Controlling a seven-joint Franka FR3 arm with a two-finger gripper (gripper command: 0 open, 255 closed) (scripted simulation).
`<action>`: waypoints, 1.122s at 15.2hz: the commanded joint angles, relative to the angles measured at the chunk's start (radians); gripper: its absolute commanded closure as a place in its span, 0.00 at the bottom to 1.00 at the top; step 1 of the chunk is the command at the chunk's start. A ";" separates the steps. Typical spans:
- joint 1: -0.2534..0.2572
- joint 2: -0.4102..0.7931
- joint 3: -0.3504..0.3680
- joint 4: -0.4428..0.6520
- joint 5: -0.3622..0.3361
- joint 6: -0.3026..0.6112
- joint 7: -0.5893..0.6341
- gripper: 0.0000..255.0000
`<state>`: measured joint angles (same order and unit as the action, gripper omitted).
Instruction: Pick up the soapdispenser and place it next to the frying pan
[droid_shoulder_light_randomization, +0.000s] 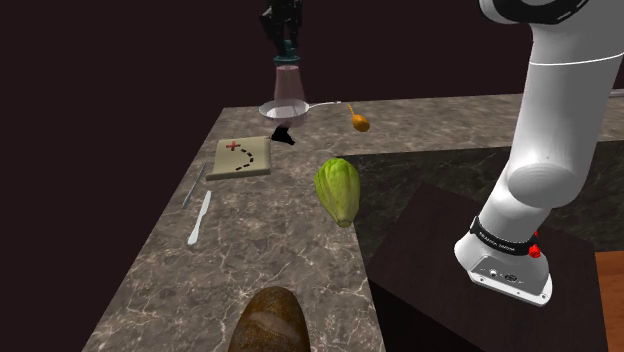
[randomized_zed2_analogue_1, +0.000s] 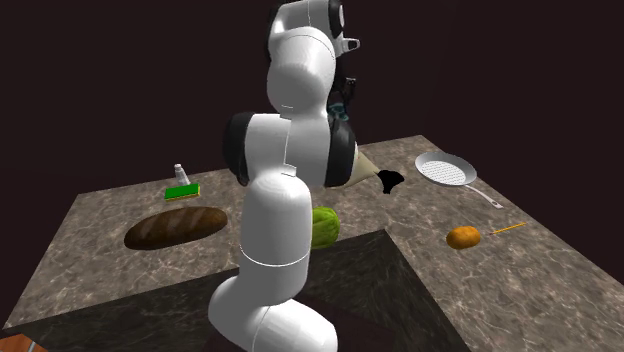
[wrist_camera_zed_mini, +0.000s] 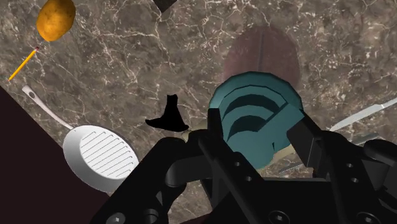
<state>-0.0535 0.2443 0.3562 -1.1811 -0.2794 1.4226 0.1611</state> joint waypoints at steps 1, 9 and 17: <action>-0.028 0.005 -0.014 -0.026 0.003 0.040 -0.033 1.00; -0.128 0.072 -0.070 -0.031 0.005 0.141 -0.170 1.00; -0.206 0.219 -0.118 0.091 -0.005 0.191 -0.298 1.00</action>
<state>-0.2463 0.4469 0.2446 -1.1028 -0.2846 1.6045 -0.1170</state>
